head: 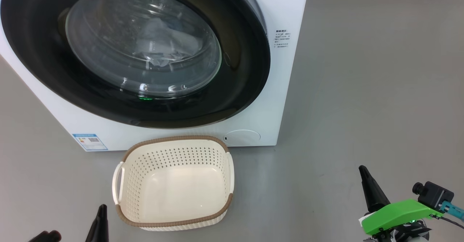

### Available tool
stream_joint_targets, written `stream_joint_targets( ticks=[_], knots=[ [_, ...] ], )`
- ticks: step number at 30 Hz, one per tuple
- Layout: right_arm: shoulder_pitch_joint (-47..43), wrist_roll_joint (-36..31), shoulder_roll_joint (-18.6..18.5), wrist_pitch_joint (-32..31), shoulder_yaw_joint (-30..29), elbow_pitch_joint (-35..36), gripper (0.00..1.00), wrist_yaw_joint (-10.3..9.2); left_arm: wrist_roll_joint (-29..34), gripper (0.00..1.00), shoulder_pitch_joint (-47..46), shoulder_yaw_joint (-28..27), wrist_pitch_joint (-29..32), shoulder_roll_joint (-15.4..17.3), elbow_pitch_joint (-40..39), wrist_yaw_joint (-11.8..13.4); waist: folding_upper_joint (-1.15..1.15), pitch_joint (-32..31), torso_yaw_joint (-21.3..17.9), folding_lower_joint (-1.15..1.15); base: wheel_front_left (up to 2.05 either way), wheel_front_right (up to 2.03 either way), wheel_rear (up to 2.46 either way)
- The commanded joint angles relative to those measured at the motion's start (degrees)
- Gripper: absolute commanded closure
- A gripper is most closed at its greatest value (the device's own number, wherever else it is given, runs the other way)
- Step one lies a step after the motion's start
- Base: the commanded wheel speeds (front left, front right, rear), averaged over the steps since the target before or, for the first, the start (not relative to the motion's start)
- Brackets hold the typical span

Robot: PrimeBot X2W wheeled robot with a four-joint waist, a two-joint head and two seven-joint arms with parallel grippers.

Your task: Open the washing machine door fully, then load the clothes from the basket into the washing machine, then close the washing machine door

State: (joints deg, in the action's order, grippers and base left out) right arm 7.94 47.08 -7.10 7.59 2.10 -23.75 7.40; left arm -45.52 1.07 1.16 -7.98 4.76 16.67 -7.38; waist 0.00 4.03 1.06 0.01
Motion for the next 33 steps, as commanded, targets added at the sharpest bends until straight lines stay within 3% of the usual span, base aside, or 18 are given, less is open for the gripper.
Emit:
stream_joint_targets(
  ticks=[1, 33],
  knots=[
    [0.14, 1.67, -0.09, -0.42, -0.25, 1.80, 1.00, 0.04, -1.95, 1.00, -2.21, -1.27, 0.36, 0.60, -1.42, -0.05, 0.00, -0.09, -0.03, -0.01, 0.00, 0.00, 0.00],
    [-0.59, 18.31, 1.55, -5.66, -3.47, 4.84, 1.00, 0.06, -19.38, 1.00, -4.11, -3.37, 5.48, -0.09, -1.89, -0.07, 0.00, -1.53, -0.42, -0.01, 0.00, 0.00, 0.00]
  ],
)
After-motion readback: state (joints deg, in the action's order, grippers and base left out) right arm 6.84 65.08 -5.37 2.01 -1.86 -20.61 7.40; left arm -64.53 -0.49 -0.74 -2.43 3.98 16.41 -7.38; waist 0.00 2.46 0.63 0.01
